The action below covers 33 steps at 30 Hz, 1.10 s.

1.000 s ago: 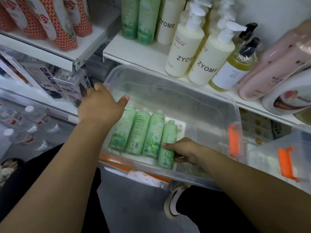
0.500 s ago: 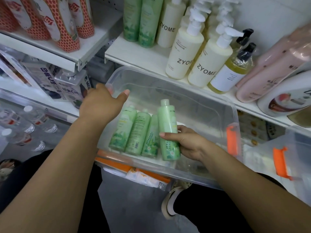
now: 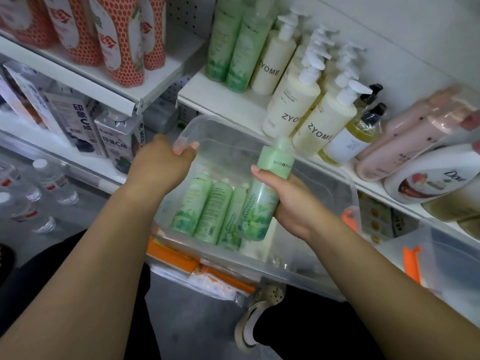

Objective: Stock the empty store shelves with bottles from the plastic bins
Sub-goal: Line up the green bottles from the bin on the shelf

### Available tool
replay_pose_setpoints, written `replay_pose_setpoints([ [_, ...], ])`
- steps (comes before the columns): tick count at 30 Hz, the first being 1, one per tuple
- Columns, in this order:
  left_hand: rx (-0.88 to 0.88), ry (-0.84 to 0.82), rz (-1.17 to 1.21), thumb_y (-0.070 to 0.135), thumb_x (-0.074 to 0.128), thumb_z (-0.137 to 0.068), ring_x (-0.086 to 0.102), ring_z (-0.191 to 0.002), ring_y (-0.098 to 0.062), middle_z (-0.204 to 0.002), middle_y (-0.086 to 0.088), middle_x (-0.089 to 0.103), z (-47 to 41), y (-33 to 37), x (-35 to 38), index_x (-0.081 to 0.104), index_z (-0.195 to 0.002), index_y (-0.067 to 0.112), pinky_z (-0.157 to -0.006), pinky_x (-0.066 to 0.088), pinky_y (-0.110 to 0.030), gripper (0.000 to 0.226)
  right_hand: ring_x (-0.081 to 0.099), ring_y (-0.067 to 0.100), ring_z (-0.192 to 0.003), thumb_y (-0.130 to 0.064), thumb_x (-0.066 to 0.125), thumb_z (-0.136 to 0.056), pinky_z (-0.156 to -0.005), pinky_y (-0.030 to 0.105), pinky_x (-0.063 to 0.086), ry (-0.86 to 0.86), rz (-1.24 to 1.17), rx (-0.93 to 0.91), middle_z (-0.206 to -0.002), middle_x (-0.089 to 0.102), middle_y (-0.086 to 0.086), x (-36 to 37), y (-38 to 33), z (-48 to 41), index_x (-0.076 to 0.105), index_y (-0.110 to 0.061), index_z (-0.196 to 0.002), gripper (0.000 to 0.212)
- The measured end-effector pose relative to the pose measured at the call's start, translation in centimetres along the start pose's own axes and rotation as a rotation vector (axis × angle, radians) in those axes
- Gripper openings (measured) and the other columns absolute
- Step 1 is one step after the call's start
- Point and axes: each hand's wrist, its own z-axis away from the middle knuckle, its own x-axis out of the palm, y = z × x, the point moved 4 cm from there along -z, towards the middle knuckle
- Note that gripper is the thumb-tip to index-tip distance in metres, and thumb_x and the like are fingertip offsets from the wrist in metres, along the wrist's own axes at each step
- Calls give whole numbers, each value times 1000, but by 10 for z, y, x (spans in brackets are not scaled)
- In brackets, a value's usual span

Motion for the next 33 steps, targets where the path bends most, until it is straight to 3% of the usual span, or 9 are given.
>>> replay_pose_setpoints([
  [5, 15, 10, 43, 60, 49, -95, 54, -116, -36, -127, -17, 59, 0, -4, -6, 51, -127, 2, -79, 35, -33, 67, 68, 18, -109, -26, 74, -89, -103, 45, 51, -18, -62, -167, -102, 72, -2, 24, -63, -10, 64, -17, -120, 34],
  [9, 18, 7, 35, 65, 47, -93, 56, -93, -34, -107, -17, 63, -1, -7, -5, 56, -112, 3, -72, 38, -35, 66, 66, 15, -116, -25, 73, -91, -106, 41, 49, 34, -68, -337, -122, 71, 1, 45, -121, -24, 60, -13, -130, 43],
  [12, 23, 13, 26, 62, 43, -96, 50, -79, -31, -85, -16, 55, -3, -6, -7, 57, -91, 7, -63, 34, -35, 57, 67, 17, -116, -17, 75, -90, -104, 38, 51, 70, -83, -487, -125, 69, 6, 55, -151, -42, 53, -5, -133, 51],
  [14, 43, 10, 5, 54, 40, -100, 46, -74, -31, -82, -22, 55, -5, -4, -7, 50, -77, 11, -59, 30, -35, 50, 69, 17, -111, -15, 79, -86, -97, 35, 55, 118, -42, -571, -123, 68, 9, 57, -160, -57, 48, -4, -135, 59],
  [19, 56, 18, -4, 40, 43, -103, 56, -93, -37, -103, -17, 63, -8, -3, -3, 57, -96, 9, -73, 36, -33, 35, 69, 19, -111, -32, 91, -67, -100, 44, 55, 209, 109, -624, -122, 70, 9, 60, -161, -102, 50, -2, -134, 84],
  [22, 51, -20, 14, 48, 45, -101, 55, -94, -34, -93, -7, 55, -10, -3, 0, 56, -104, 14, -75, 36, -31, 36, 67, 12, -114, -45, 93, -60, -102, 42, 54, 244, 181, -594, -125, 69, -1, 58, -153, -126, 48, -11, -139, 97],
  [26, 57, -53, 15, 52, 45, -100, 44, -84, -25, -80, 1, 42, -13, -3, -3, 47, -91, 20, -72, 33, -30, 32, 68, 10, -109, -50, 88, -62, -98, 39, 56, 289, 322, -614, -120, 70, -3, 59, -140, -137, 51, -15, -131, 85],
  [31, 61, -65, 22, 54, 43, -100, 45, -85, -22, -78, 4, 43, -12, -3, -6, 49, -93, 21, -72, 33, -29, 35, 67, 18, -108, -51, 91, -53, -96, 43, 56, 299, 421, -496, -119, 67, 0, 50, -119, -152, 48, -16, -127, 93],
  [33, 64, -62, 44, 54, 44, -100, 45, -85, -22, -79, 5, 45, -11, -2, -5, 48, -93, 22, -73, 33, -29, 33, 68, 18, -106, -36, 93, -63, -95, 41, 57, 274, 444, -448, -118, 67, 3, 46, -106, -151, 48, -12, -124, 79],
])
